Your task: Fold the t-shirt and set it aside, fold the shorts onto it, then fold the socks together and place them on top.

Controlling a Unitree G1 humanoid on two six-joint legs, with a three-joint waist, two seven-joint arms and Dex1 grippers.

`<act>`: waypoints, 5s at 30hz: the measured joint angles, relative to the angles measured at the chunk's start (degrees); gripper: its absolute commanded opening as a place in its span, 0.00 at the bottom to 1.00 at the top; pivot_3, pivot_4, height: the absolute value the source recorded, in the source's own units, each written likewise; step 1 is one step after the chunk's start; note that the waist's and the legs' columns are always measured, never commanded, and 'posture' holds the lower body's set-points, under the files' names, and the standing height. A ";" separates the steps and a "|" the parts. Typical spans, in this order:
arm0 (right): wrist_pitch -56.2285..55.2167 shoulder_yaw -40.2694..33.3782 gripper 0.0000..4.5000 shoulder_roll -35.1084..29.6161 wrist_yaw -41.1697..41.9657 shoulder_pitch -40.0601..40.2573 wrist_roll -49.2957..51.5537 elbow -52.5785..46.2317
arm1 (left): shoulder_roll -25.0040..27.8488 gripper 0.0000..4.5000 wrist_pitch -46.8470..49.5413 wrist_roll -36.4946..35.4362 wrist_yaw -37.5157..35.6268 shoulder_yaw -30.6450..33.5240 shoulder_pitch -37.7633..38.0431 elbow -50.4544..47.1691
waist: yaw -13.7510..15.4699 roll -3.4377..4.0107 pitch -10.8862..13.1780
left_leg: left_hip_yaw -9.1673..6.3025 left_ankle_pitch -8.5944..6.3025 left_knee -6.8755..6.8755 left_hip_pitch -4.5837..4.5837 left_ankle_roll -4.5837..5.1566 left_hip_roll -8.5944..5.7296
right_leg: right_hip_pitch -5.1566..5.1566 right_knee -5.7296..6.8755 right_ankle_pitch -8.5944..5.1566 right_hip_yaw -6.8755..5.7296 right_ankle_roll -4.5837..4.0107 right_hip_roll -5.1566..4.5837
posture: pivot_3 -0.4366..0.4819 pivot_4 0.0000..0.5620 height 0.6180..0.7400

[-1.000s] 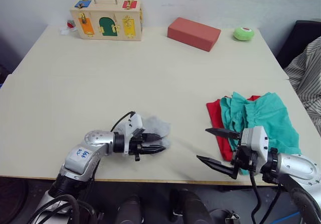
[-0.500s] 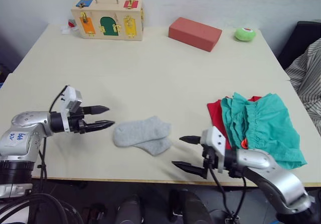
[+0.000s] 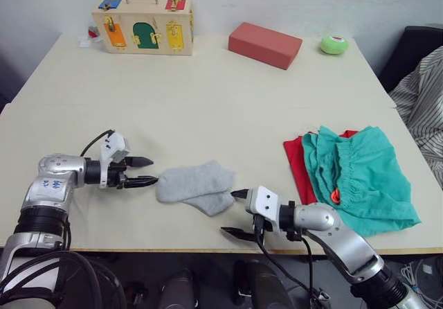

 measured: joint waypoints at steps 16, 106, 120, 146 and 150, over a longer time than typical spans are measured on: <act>-1.93 0.09 0.01 4.43 -0.48 -3.57 -3.91 5.21 | -1.34 0.00 -0.86 1.51 -4.04 -1.32 1.96 -3.54 | -0.18 -0.01 -0.01 | 0.14 0.02 0.06 0.00 -0.03 0.00 | -0.18 0.27 -0.02 0.17 -0.04 -0.02 | 0.48 0.27 1.00; 32.68 -7.19 0.01 5.55 20.21 -42.19 9.10 37.26 | -8.09 0.00 63.04 -32.44 39.56 19.60 30.27 -59.32 | -1.52 0.27 -0.08 | 0.00 0.08 -0.16 -0.10 -0.11 -0.12 | -0.35 0.26 -0.04 0.19 -0.09 -0.29 | 0.48 0.27 1.00; 42.25 -12.91 0.01 3.50 14.96 -35.46 15.85 21.28 | -2.92 0.00 72.85 -40.81 38.96 25.13 19.47 -51.86 | -1.64 0.27 -0.06 | 0.01 0.07 -0.22 -0.14 -0.12 -0.12 | -0.41 0.25 -0.04 0.20 -0.09 -0.29 | 0.48 0.27 1.00; 38.79 -11.07 0.00 5.62 8.89 -30.29 16.36 19.63 | -5.95 0.54 78.26 -41.45 47.39 24.81 27.49 -60.74 | -1.42 0.30 -0.04 | 0.02 0.05 -0.32 -0.11 -0.16 -0.14 | -0.43 0.22 -0.06 0.23 -0.13 -0.30 | 0.48 0.27 1.00; 38.77 -10.51 0.00 5.73 8.89 -30.29 16.37 19.64 | -6.89 0.33 78.75 -41.46 49.27 24.47 27.10 -61.10 | -1.36 0.29 -0.05 | 0.02 0.06 -0.31 -0.11 -0.16 -0.14 | -0.43 0.23 -0.06 0.22 -0.13 -0.30 | 0.48 0.27 1.00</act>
